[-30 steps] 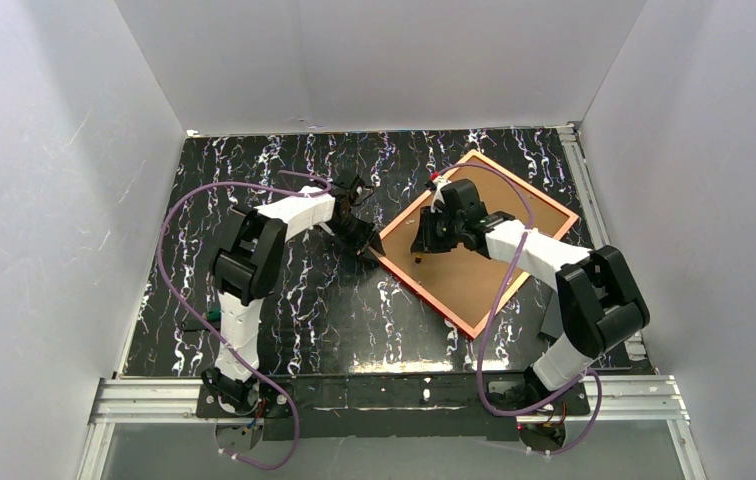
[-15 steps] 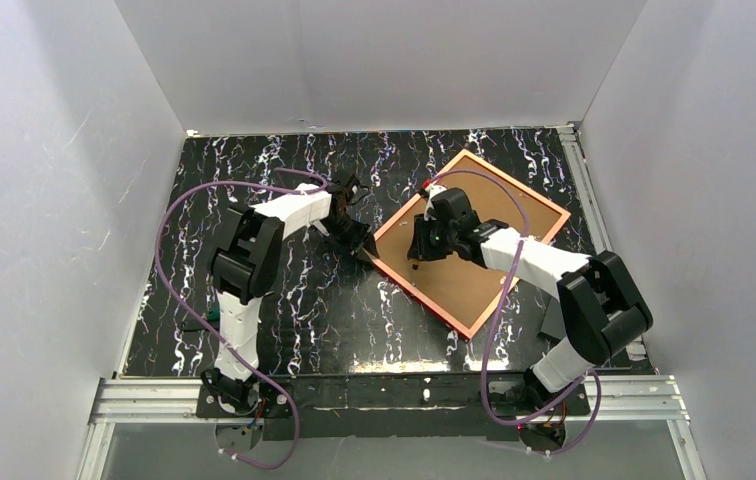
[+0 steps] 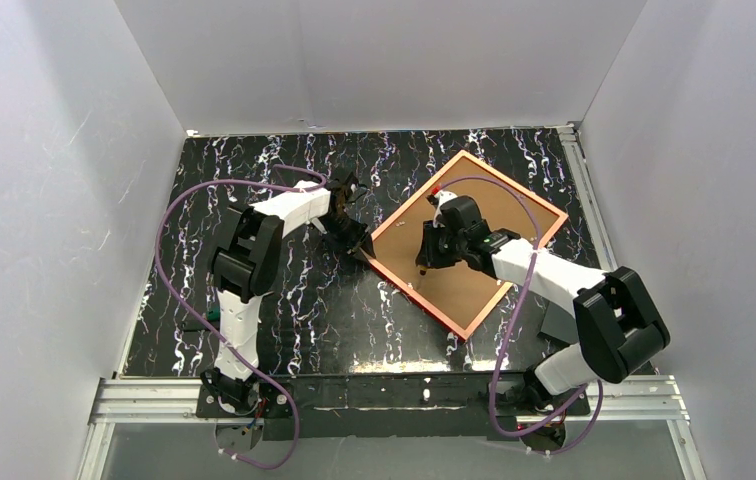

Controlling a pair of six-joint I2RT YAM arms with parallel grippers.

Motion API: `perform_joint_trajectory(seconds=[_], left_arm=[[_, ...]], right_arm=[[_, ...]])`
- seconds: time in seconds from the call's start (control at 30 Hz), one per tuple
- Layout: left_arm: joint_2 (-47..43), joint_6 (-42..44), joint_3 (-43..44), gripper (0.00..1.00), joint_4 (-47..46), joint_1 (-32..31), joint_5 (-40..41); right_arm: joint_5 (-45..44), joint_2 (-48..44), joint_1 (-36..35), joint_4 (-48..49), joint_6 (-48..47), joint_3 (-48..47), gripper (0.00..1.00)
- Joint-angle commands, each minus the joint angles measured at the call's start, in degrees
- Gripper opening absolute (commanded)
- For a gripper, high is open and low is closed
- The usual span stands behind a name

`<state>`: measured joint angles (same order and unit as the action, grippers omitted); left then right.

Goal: Take the photo out of the frame

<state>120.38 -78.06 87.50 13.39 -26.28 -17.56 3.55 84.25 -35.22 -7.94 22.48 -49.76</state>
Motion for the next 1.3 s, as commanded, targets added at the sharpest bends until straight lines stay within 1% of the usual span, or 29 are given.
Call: perform_joint_trajectory(seconds=[0.0,0.1,0.17,0.3,0.47,0.63,0.87,1.03,1.2,1.27], left_arm=[[0.57,0.44,0.74,0.00,7.54,1.85,3.64],[0.14,-0.01,-0.40,0.00,6.73,1.85,2.88],[-0.41,-1.09,-1.28,0.00,5.92,1.85,2.14],[-1.24,-2.98,-2.54,0.00,4.65,1.92,0.85],[-2.21,-6.19,-5.40,0.00,1.05,1.91,-0.81],[-3.78,-9.58,-9.59,0.00,-4.16,1.92,0.03],[-4.61,-10.13,-10.95,0.00,-5.04,1.93,0.47],[-4.98,-11.30,-12.19,0.00,-6.44,1.93,0.17],[-5.32,-11.85,-12.77,0.00,-7.00,1.94,0.04],[-5.24,-11.74,-12.79,0.00,-6.94,1.94,-0.18]], right_arm=[[-0.84,-1.15,0.06,-4.06,-1.51,1.11,0.01],[-0.99,-1.41,0.07,-6.41,0.47,-3.56,0.01],[-0.02,-1.16,0.07,-5.69,1.89,-6.09,0.01],[1.49,3.39,0.07,-5.61,5.26,-10.08,0.01],[1.93,5.88,0.00,-4.63,8.57,-11.00,0.01],[2.57,8.18,-0.35,-5.23,9.85,-11.91,0.01],[1.30,10.19,-0.94,-6.19,11.77,-12.18,0.01],[-4.52,11.34,-1.50,-10.04,14.29,-14.07,0.01],[-10.65,14.46,-1.51,-15.31,17.36,-20.10,0.01],[-11.07,15.96,-1.52,-16.75,18.45,-22.00,0.01]])
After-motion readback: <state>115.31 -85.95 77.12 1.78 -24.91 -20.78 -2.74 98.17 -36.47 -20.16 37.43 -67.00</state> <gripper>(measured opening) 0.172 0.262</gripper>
